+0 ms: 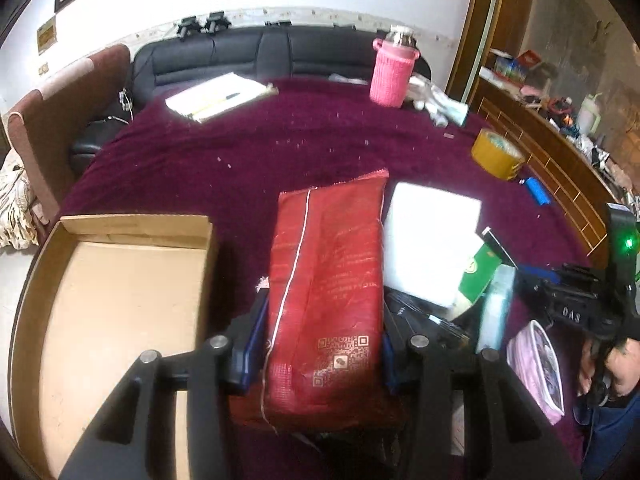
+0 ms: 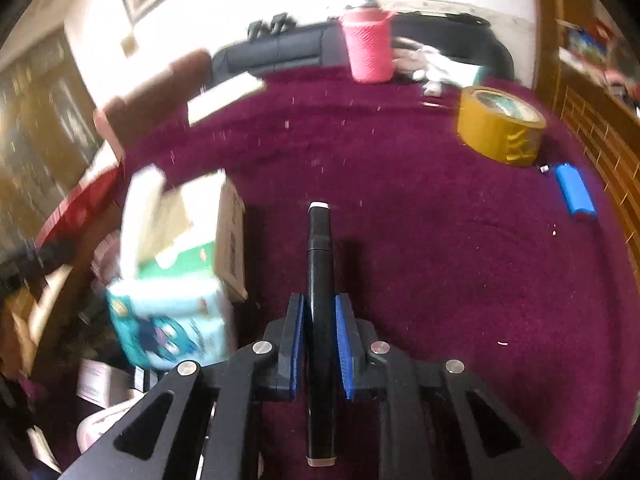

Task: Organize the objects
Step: 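Carry the red packet into the tray with the left tool while the right tool places a black marker there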

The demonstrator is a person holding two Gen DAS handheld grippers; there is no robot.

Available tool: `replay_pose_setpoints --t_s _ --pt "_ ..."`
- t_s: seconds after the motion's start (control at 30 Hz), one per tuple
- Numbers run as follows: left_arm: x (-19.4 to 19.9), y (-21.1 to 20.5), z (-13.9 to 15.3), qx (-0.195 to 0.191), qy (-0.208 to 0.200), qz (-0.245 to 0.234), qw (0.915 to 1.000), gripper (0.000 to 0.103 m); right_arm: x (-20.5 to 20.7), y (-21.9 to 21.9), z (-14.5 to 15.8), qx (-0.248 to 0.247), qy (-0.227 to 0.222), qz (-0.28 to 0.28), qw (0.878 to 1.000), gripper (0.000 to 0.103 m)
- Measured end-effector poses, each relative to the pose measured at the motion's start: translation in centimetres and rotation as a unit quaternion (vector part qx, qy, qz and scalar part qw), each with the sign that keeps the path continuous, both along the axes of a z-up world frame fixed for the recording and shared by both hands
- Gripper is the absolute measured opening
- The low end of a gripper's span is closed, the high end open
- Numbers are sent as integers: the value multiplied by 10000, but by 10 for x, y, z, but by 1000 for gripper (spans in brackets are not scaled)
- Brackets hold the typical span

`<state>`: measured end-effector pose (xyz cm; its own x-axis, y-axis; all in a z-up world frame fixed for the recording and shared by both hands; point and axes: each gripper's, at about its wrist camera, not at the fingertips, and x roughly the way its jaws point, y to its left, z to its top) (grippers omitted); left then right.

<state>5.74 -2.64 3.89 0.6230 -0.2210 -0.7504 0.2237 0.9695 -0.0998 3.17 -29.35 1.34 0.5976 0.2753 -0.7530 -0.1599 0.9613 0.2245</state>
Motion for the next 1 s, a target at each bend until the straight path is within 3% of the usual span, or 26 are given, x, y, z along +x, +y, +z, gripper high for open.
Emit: replay_pose_setpoints --t_s 0.3,0.5,0.73,1.0 --pt "-38 38 26 -284 -533 191 9980 45 -20 -6 39 829 -807 -197 9931 17" --pt "-65 99 38 -378 -682 617 9950 45 -45 39 68 1462 -807 221 9857 17" --pt "-81 180 22 -148 -497 1316 9899 45 -42 134 94 1792 -281 1254 9754 18" --pt "-58 224 13 191 -195 1373 9902 45 13 280 53 1462 911 1863 9673 18"
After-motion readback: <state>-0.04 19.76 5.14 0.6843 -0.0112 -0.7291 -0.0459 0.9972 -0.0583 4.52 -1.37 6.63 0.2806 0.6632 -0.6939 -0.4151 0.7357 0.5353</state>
